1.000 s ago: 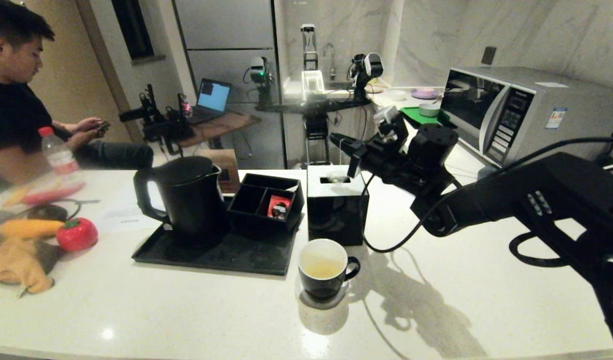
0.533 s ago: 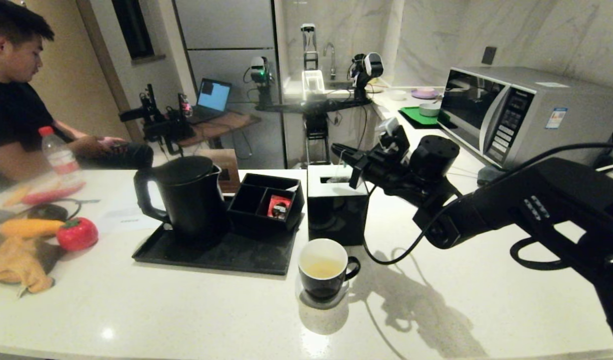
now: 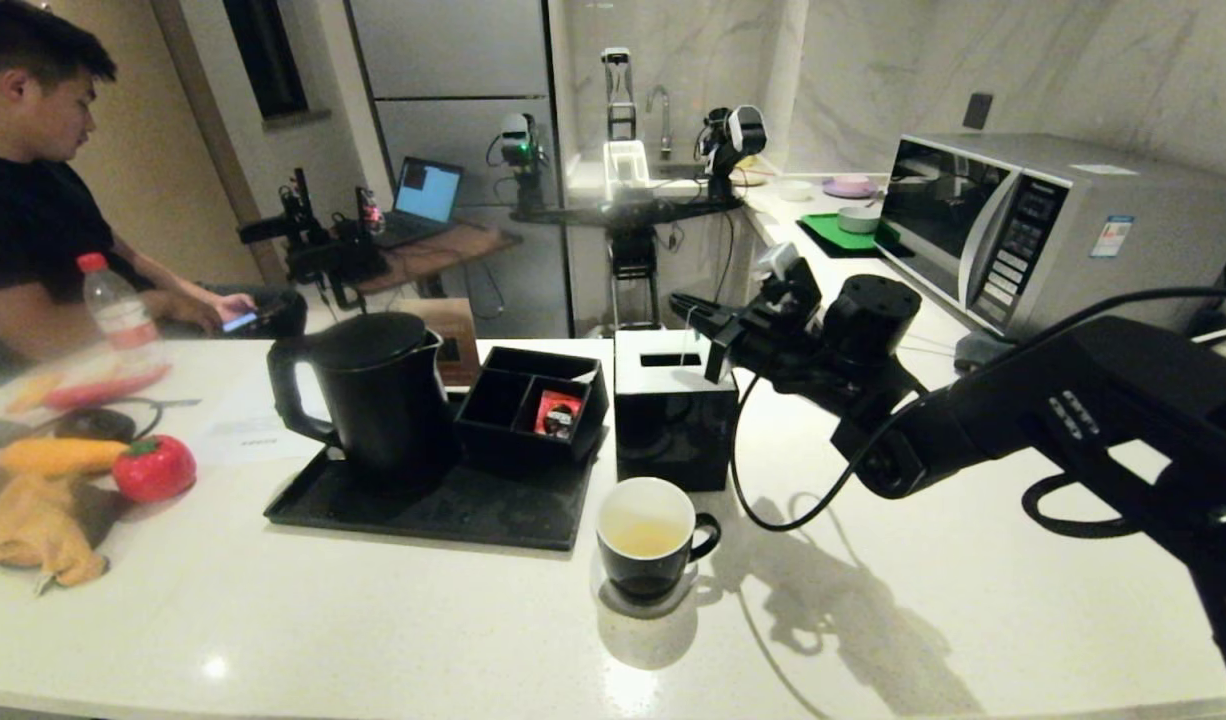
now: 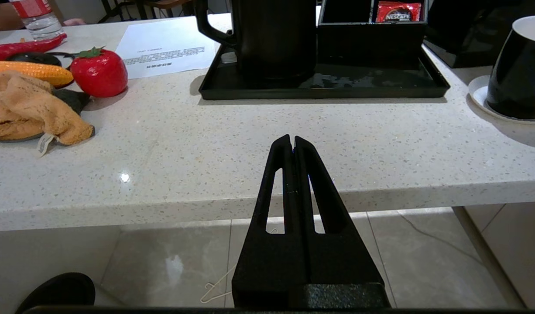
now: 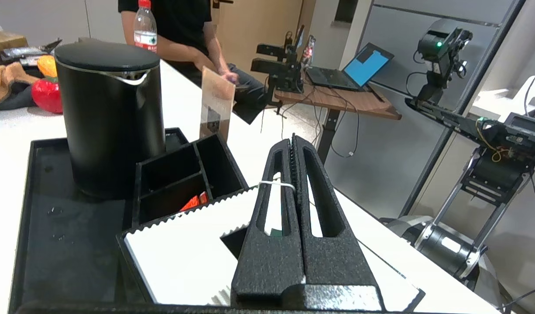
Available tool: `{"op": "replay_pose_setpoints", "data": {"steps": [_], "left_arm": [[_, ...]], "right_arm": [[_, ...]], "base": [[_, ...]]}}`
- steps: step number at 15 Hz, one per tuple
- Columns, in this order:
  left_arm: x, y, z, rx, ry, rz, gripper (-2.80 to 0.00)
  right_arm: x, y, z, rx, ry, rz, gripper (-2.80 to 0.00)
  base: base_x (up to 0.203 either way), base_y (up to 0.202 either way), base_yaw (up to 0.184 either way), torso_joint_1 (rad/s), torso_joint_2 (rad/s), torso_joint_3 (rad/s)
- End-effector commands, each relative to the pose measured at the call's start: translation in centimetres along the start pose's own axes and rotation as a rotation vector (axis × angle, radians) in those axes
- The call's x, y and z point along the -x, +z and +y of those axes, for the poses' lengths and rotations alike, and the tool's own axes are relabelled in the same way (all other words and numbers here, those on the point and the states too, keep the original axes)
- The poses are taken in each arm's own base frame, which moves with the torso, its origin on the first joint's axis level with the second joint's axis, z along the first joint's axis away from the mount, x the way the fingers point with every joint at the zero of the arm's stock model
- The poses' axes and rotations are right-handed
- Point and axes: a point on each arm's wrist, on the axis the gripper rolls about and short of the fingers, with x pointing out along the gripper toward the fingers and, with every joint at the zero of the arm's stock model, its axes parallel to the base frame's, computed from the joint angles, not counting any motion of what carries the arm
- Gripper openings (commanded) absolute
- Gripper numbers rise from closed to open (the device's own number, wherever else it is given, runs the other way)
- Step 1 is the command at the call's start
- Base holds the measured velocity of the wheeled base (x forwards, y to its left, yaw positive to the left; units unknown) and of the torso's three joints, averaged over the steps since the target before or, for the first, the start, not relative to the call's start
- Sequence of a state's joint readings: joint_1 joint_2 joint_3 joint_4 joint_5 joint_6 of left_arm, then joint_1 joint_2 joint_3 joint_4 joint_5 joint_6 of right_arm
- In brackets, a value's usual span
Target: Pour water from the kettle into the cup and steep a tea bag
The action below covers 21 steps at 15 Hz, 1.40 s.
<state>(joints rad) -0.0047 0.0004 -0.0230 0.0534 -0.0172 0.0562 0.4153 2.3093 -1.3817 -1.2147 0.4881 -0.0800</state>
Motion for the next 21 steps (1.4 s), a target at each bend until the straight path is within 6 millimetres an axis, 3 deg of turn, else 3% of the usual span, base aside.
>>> {"op": "replay_pose_setpoints", "data": {"steps": [1,21], "left_arm": [[0.0,0.0,0.0,-0.001,0.0,0.0,-2.8],[0.0,0.0,0.0,-0.001,-0.001,0.0,-2.8]], "right_arm": [[0.0,-0.7,0.0,0.002,0.003,0.009,-2.8],[0.7,-1.5,-1.6,0.048,-0.086,0.033,-2.8]], "base": [[0.0,0.0,0.0,0.0,0.0,0.0],[0.0,0.0,0.0,0.0,0.0,0.0]]}}
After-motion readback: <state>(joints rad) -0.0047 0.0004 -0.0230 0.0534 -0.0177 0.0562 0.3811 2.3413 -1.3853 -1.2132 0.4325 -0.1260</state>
